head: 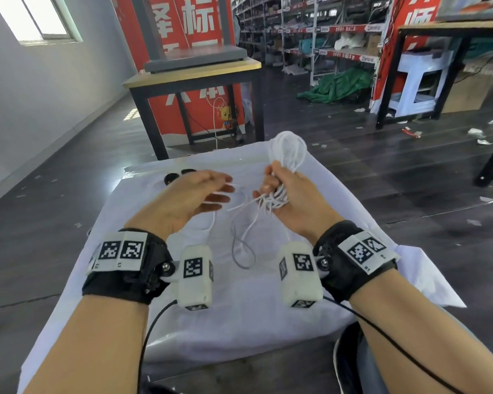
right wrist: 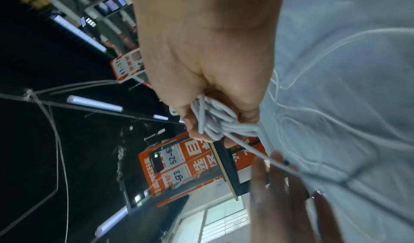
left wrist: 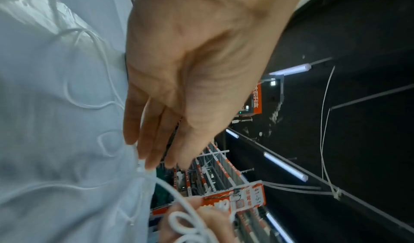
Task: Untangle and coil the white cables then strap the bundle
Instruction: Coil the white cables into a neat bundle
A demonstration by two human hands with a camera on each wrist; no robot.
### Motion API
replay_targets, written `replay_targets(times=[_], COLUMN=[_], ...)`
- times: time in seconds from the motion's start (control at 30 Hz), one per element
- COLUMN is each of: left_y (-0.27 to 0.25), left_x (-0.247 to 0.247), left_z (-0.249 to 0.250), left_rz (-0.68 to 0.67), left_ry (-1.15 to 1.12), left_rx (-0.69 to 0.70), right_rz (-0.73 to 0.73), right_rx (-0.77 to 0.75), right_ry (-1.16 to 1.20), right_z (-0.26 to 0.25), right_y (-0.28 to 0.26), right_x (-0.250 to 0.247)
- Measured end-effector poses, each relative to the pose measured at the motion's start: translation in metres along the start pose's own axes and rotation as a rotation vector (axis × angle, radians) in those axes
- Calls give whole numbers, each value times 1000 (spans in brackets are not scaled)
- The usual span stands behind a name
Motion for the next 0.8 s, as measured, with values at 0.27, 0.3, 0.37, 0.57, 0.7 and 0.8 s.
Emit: replay_targets(times=[0.27,0.3,0.37,0.57,0.7,0.8], left_y=[-11,-10,-5,0,-4,0], left_x=[34,30,14,-36,-47,-54], left_z=[-13,-12,-10,-24,-25,-20], left_rz=[-297,-259,-94,376,542,559], left_ry=[357,316,203,-464,-516,-215], left_rx=[15,13,21,-15,81,101], right_rz=[181,217,299,568,634,672], right_rx=[-154,-193,-251,-372,-346,-353], right_ry=[419,452,518,539,430,298], right_z=[-26,-32,-40,-47,-42,-42], right_y=[10,9,6,-4,-7,-8], right_x=[-39,-45,-57,-83,-81,-78])
Point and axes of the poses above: each hand's wrist, its own y-axis towards the middle knuckle, its own x-axis out of the palm, z = x × y, the point moved 6 cm from there along y, towards the middle knuckle, and after that the axes turned 5 degrees about -y, right-handed, at the moved point
